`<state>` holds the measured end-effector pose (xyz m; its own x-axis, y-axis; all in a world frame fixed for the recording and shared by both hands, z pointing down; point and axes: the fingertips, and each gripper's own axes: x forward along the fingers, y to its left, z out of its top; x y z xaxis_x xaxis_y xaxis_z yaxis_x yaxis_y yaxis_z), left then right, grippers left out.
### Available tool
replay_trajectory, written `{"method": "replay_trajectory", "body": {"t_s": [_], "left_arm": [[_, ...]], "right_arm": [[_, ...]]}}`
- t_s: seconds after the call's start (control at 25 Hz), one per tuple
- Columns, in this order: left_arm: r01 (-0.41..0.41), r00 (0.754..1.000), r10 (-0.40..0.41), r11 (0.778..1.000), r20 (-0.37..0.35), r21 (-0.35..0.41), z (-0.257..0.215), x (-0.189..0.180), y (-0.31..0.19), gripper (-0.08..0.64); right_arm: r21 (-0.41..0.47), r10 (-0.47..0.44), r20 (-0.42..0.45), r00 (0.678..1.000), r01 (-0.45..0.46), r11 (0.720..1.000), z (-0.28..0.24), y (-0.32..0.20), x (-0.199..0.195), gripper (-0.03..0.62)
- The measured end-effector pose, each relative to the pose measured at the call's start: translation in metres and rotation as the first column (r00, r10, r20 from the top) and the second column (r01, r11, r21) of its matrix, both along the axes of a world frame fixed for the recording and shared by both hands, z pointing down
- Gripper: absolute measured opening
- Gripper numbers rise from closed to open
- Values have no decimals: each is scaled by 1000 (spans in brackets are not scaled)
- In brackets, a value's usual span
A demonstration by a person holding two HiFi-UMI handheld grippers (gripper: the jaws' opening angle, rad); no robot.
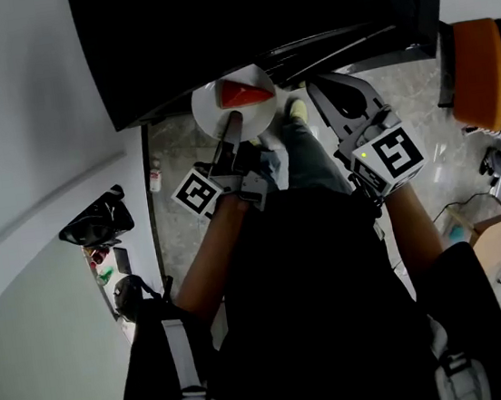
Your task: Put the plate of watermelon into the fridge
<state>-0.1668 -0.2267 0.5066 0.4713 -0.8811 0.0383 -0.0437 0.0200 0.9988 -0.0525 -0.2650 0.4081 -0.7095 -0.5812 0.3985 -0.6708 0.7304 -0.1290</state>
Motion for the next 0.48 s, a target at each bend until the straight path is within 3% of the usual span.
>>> {"method": "replay_trajectory", "body": {"t_s": [0.48], "left_arm": [[17, 1000, -17, 1000, -6, -21, 51, 5, -11, 20]], "right_arm": [[-32, 19, -15, 1000, -19, 999, 26, -4, 8, 8]]}}
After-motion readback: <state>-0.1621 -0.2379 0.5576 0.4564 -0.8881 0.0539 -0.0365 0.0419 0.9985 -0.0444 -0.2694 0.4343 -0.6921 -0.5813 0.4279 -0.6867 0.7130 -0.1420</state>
